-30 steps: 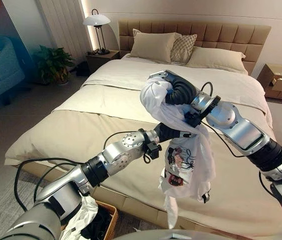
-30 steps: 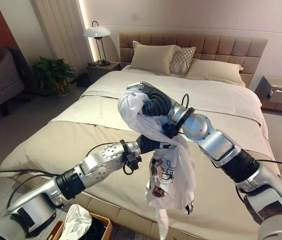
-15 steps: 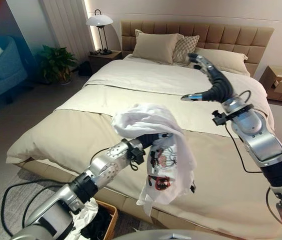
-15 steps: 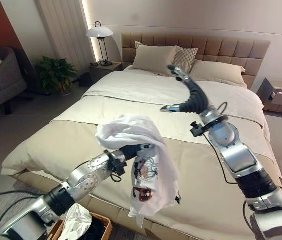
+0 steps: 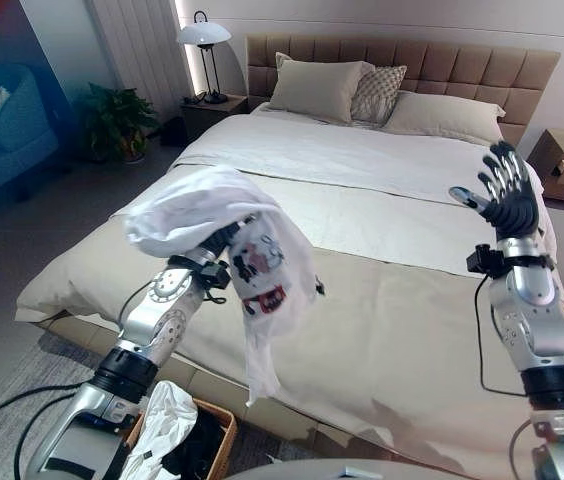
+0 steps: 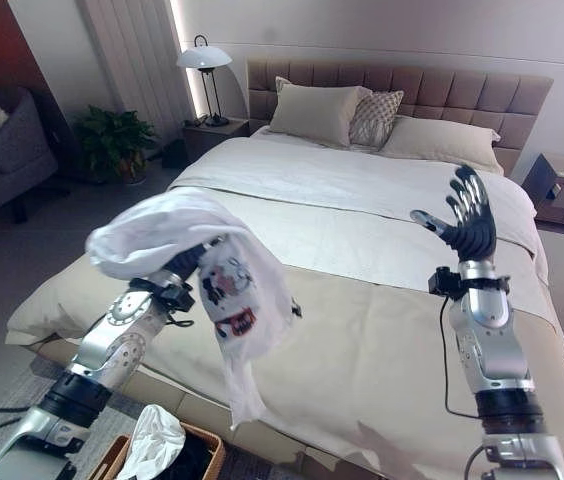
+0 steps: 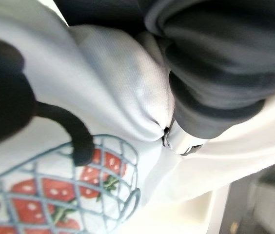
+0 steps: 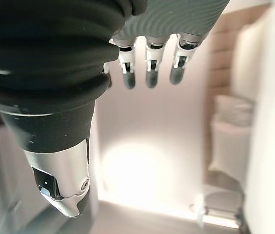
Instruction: Pick up clothes into the bucket
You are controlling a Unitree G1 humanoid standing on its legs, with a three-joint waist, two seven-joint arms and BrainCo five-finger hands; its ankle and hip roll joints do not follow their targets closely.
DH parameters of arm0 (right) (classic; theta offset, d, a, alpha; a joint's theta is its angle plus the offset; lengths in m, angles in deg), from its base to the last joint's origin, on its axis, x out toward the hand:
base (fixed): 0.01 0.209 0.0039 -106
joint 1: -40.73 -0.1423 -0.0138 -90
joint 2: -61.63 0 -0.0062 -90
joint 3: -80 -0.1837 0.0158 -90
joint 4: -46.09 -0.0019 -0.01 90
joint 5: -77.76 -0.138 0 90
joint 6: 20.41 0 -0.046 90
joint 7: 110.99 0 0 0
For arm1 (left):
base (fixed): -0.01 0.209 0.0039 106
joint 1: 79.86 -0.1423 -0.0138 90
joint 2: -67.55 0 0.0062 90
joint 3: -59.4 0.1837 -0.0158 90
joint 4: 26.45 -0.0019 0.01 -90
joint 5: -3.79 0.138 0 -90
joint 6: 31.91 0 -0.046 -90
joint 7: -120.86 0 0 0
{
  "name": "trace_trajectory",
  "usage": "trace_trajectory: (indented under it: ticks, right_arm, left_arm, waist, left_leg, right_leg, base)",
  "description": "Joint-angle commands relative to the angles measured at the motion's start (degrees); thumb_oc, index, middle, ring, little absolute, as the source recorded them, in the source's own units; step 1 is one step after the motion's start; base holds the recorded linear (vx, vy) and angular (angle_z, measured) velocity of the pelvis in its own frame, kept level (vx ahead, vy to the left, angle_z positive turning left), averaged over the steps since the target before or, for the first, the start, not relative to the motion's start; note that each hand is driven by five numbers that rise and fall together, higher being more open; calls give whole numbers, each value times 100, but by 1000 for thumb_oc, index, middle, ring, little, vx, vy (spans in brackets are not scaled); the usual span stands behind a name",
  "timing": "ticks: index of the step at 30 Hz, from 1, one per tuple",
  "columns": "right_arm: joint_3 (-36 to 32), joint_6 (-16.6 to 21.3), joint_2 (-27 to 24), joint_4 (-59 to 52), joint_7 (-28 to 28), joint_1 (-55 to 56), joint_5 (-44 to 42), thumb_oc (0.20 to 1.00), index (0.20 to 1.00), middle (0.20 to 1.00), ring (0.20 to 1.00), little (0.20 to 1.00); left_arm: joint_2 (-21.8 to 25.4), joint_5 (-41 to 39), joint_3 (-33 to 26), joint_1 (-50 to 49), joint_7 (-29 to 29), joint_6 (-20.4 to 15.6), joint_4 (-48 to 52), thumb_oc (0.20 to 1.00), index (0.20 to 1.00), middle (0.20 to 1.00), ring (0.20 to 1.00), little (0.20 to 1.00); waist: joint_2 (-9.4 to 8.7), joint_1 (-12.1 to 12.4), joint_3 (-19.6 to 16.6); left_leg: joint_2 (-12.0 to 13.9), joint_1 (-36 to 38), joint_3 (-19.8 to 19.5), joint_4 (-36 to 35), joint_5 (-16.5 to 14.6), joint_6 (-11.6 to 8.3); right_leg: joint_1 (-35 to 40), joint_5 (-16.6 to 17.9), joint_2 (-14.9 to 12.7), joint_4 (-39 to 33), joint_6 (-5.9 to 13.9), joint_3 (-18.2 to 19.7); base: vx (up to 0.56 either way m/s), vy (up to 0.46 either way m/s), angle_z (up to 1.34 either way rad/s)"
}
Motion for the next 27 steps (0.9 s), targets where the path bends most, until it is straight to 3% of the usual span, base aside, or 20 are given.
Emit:
trace_trajectory:
  ticks: [1,2,3,6,8,10,14,22,26,27]
  right_arm:
    - [-479,456,148,-80,-14,111,-353,1000,1000,1000,1000,1000]
    - [-478,455,148,-81,-15,113,-352,1000,1000,1000,1000,1000]
    - [-687,478,344,-56,6,422,-355,1000,1000,1000,1000,1000]
    - [-857,528,537,71,54,756,-419,1000,1000,1000,1000,1000]
    - [-885,540,617,131,104,849,-538,1000,1000,1000,1000,1000]
    - [-926,570,912,584,394,1225,-899,1000,1000,1000,1000,1000]
    - [-854,599,1063,1137,537,1462,-1019,1000,1000,1000,1000,1000]
    - [-566,633,986,2548,451,1829,66,1000,1000,1000,1000,1000]
    - [-93,481,884,3467,737,1868,325,1000,1000,1000,1000,1000]
    - [46,429,791,3792,750,1852,556,1000,1000,1000,1000,1000]
  left_arm:
    - [54,898,-807,-34,547,-850,468,200,200,200,200,200]
    - [54,898,-808,-37,547,-849,470,200,200,200,200,200]
    - [-32,1229,-1281,-332,733,-946,652,200,200,200,200,200]
    - [-83,1649,-1773,-637,995,-1049,856,200,200,200,200,200]
    - [-100,1698,-1903,-715,1049,-1082,912,200,200,200,200,200]
    - [-230,1740,-2348,-976,1222,-1213,974,200,200,200,200,200]
    - [-336,1878,-2514,-1121,1437,-1305,957,200,200,200,200,200]
    - [-372,2137,-2621,-1461,1525,-1428,795,200,200,200,200,200]
    - [-118,2420,-2666,-1665,1632,-1399,622,200,200,200,200,200]
    - [104,2601,-2727,-1805,1691,-1370,602,200,200,200,200,200]
  waist:
    - [-248,37,-231]
    - [-248,37,-232]
    - [-241,25,-216]
    - [-228,-6,-202]
    - [-222,-18,-187]
    - [-221,-25,-147]
    - [-235,-40,-114]
    - [-230,-9,74]
    - [-253,67,495]
    - [-273,141,786]
  left_leg:
    - [-101,-266,-17,548,-500,-21]
    - [-101,-266,-17,547,-500,-21]
    - [-90,-256,-12,532,-506,-21]
    - [-79,-237,0,512,-506,-27]
    - [-74,-233,0,503,-502,-31]
    - [-56,-233,-6,488,-495,-43]
    - [-43,-256,-19,494,-494,-56]
    - [-41,-370,-69,536,-471,-78]
    - [-74,-760,-156,813,-499,-103]
    - [-103,-1097,-203,1074,-492,-103]
  right_leg:
    - [-254,167,-413,258,305,-106]
    - [-254,167,-413,258,305,-106]
    - [-254,155,-403,254,292,-92]
    - [-254,134,-384,258,278,-79]
    - [-259,130,-380,263,272,-84]
    - [-265,108,-369,281,255,-83]
    - [-285,99,-364,302,246,-102]
    - [-380,96,-347,360,248,-167]
    - [-751,75,-340,593,243,-136]
    - [-1024,111,-354,763,229,-128]
  base:
    - [0,0,0]
    - [22,-13,-4]
    - [0,0,0]
    - [0,0,0]
    - [0,0,0]
    - [0,0,0]
    - [0,0,0]
    - [-6,0,0]
    - [-177,8,3]
    - [-232,8,6]
